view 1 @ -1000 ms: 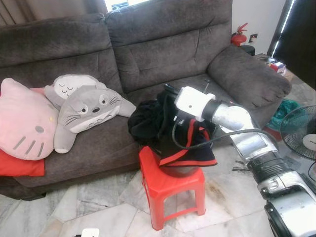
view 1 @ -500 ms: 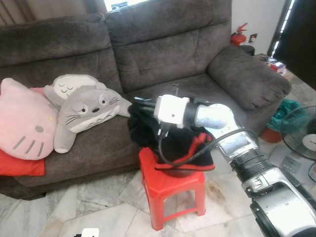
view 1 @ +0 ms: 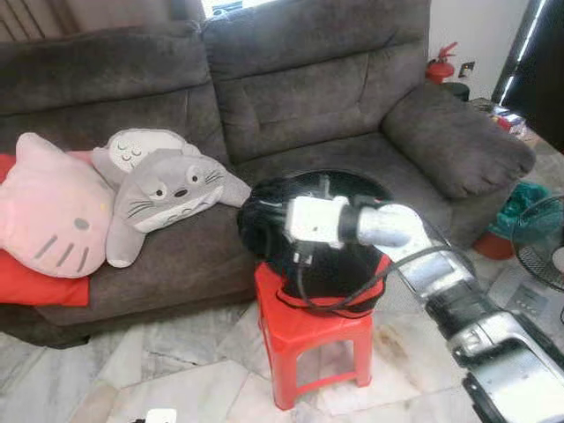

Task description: Hang hanger

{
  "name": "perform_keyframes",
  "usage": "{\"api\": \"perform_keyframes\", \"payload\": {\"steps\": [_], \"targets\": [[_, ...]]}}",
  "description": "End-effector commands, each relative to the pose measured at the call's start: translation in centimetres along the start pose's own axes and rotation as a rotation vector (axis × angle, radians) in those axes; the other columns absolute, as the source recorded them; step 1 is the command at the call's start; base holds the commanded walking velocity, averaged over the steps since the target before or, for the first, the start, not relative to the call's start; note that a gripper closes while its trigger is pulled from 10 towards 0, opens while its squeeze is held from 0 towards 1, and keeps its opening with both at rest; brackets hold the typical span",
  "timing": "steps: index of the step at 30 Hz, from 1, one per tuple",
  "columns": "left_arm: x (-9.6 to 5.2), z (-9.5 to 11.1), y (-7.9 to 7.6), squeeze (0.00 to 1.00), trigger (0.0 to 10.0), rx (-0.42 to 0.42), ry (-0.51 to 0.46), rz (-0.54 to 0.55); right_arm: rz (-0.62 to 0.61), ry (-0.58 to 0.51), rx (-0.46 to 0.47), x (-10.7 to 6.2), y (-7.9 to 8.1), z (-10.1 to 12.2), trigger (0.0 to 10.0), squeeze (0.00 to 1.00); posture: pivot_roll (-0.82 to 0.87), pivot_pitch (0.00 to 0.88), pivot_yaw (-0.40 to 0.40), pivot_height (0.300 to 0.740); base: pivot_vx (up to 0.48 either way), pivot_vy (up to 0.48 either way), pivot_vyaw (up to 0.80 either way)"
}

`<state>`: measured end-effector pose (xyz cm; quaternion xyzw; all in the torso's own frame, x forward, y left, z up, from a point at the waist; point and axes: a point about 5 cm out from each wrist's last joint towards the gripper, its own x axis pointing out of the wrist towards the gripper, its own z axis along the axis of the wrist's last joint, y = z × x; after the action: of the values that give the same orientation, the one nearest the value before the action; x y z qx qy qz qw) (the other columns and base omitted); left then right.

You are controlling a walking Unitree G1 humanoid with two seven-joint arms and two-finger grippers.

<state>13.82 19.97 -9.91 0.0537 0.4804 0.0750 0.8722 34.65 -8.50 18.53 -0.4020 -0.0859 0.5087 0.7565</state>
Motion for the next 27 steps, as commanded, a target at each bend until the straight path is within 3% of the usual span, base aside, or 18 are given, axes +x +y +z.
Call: {"api": "perform_keyframes", "payload": {"steps": [1,2,3,4,10,11,16,27], "targets": [[-0.1,-0.5,0.3,0.0,10.0,0.024,0.021,0.005,0.019,-0.012,-0.008,0.0,0.3,0.5,10.0,0.0,-0.27,0.0,0.152,0.74,0.0,0.0,0.0],[-0.1,-0.6,0.3,0.0,10.0,0.026,0.021,0.005,0.026,-0.002,0.005,-0.2,0.8,0.1,10.0,0.09,-0.27,0.0,0.153,0.74,0.0,0.0,0.0],[-0.1,-0.6,0.3,0.0,10.0,0.027,0.021,0.005,0.027,0.003,0.009,-0.3,0.9,0.0,10.0,0.09,-0.27,0.0,0.153,0.74,0.0,0.0,0.0],[-0.1,-0.6,0.3,0.0,10.0,0.028,0.021,0.004,0.026,0.006,0.009,-0.3,1.0,0.0,10.0,0.73,-0.28,0.0,0.154,0.74,0.0,0.0,0.0],[-0.1,-0.6,0.3,0.0,10.0,0.028,0.021,0.004,0.019,0.017,0.006,-0.4,1.2,-0.1,10.0,0.73,-0.28,0.0,0.154,0.74,0.0,0.0,0.0],[-0.1,-0.8,0.5,0.0,10.0,0.029,0.024,0.005,-0.014,0.026,0.008,-0.9,0.9,0.0,10.0,1.0,-0.28,0.0,0.154,0.74,0.0,0.0,0.0],[-0.2,-1.2,0.8,0.0,10.0,0.032,0.034,0.006,-0.027,0.027,0.01,-2.0,1.0,0.5,10.0,1.0,-0.28,0.0,0.154,0.74,0.0,0.0,0.0],[-0.2,-1.2,0.5,0.0,10.0,0.036,0.039,-0.005,0.027,0.132,0.031,-4.3,2.7,-0.1,10.0,1.0,-0.29,0.0,0.155,0.74,0.0,0.0,0.0]]}}
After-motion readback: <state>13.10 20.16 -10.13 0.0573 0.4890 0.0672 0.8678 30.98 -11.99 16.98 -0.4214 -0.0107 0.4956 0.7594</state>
